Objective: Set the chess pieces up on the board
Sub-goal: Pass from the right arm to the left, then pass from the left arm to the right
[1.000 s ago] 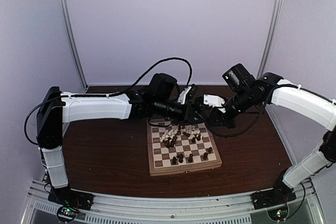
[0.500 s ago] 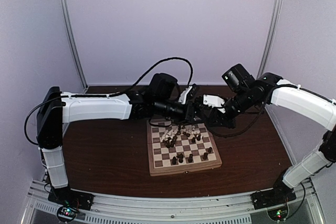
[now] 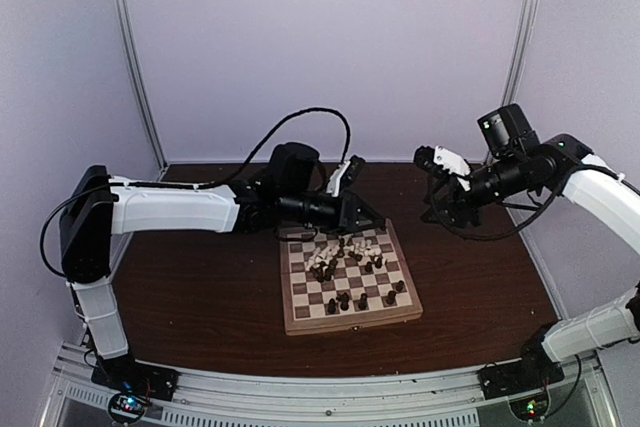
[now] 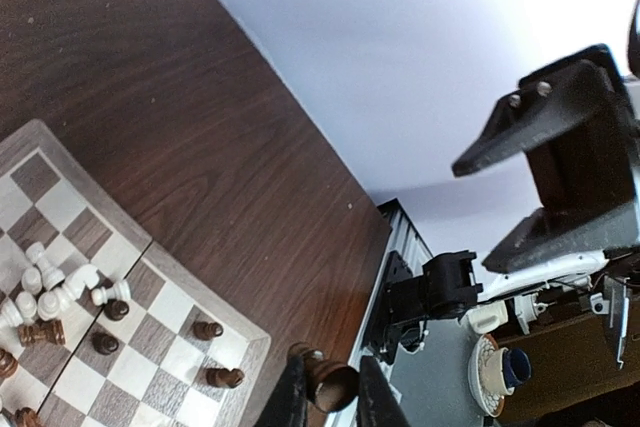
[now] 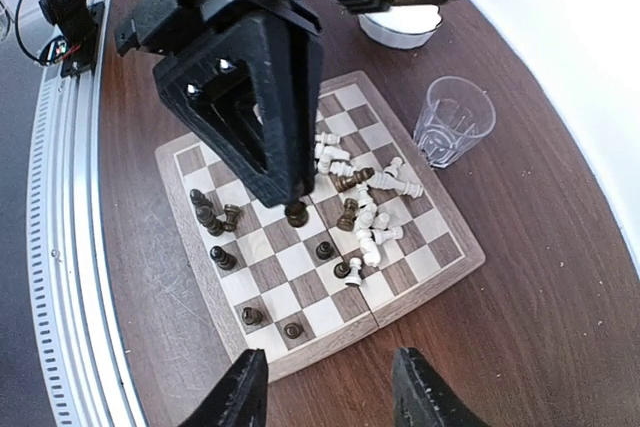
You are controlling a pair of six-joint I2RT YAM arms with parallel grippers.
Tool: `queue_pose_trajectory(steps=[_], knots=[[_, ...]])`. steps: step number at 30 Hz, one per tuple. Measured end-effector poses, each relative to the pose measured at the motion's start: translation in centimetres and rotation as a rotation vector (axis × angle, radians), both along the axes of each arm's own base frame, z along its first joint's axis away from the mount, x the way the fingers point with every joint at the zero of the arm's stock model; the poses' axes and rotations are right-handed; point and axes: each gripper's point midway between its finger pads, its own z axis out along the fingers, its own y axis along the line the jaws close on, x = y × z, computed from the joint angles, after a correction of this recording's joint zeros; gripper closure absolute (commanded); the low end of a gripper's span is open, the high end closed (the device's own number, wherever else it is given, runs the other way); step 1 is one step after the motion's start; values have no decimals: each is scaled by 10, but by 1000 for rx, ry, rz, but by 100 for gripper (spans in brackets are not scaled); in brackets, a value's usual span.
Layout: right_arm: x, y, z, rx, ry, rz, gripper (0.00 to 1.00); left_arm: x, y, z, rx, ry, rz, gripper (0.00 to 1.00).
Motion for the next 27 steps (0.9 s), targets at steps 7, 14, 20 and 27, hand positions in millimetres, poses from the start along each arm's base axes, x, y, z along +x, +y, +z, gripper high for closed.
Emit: queue_pose_trajectory(steps=[7,14,20,27], knots=[[15,-24,31,241,128,-115,56,-4,1,49,-179,-100,-12,94],[8,1,38,461,374,-36,53,-7,1,79,-320,-142,-22,94],[11,14,30,552,557,-22,51,-9,2,100,-402,-164,-32,94],[10,30,41,614,655,29,51,-10,0,107,-454,-152,-40,94]])
